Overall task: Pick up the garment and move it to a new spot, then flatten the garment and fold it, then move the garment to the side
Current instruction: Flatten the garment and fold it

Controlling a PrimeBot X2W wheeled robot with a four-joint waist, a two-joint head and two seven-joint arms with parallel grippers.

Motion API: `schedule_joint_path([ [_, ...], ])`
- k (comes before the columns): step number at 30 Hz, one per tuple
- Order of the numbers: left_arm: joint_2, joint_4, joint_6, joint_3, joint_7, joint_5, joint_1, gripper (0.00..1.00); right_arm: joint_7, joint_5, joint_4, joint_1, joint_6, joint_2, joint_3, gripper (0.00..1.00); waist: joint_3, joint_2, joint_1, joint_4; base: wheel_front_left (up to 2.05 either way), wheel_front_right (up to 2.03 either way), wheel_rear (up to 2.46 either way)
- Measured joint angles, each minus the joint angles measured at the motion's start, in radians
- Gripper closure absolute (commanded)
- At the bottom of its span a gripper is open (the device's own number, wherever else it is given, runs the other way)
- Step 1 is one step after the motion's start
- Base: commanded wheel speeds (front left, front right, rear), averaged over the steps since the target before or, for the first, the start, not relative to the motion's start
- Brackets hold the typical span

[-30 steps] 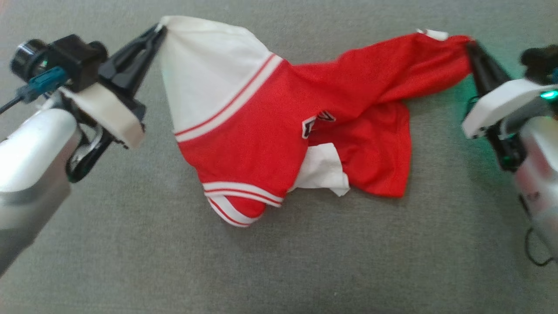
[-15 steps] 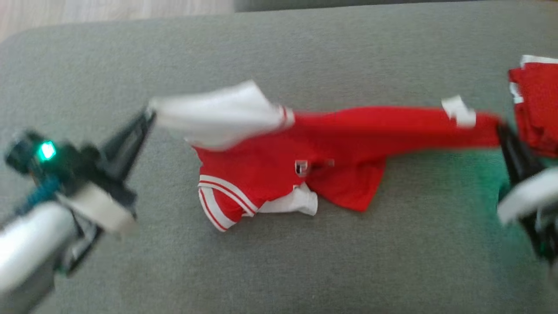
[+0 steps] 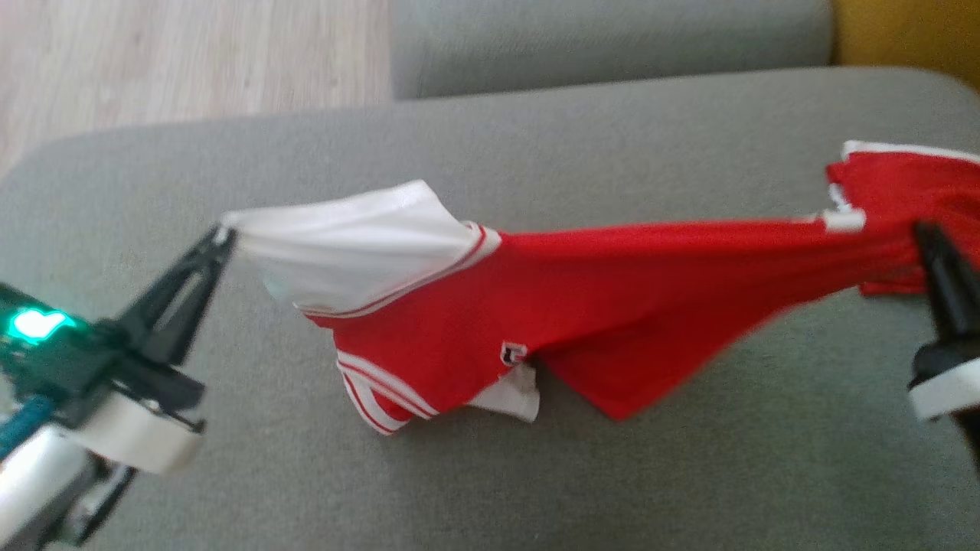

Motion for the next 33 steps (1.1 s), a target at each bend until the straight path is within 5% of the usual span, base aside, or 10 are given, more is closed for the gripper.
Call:
schedule_joint_path([
  [8,0.097,-0.127,-0.025,0.128,-0.003,-0.045,-0.098,1.00,0.218,-0.070,-0.333,-0.037,0.000,-0.036,-0.162,1.00,-0.103,0.0000,-0.0001,-0.030,0.00,0.00,0.00],
  [13,0.094,-0.154,-0.094,0.198,0.058,-0.089,-0.268,1.00,0.313,-0.081,-0.428,-0.177,0.000,-0.066,-0.209,1.00,-0.112,0.0000,0.0000,-0.033,0.00,0.00,0.00],
  [22,-0.128,0.205,-0.262,0.154,0.259,-0.053,-0.616,1.00,0.386,0.014,-0.179,-0.540,0.000,-0.057,-0.022,1.00,0.003,0.0000,0.0004,-0.025,0.00,0.00,0.00],
  [33,-0.331,0.627,-0.259,0.163,0.099,0.124,-0.919,1.00,0.178,-0.009,0.174,-0.942,0.000,0.005,0.126,1.00,0.227,-0.0001,0.0008,-0.001,0.00,0.00,0.00],
])
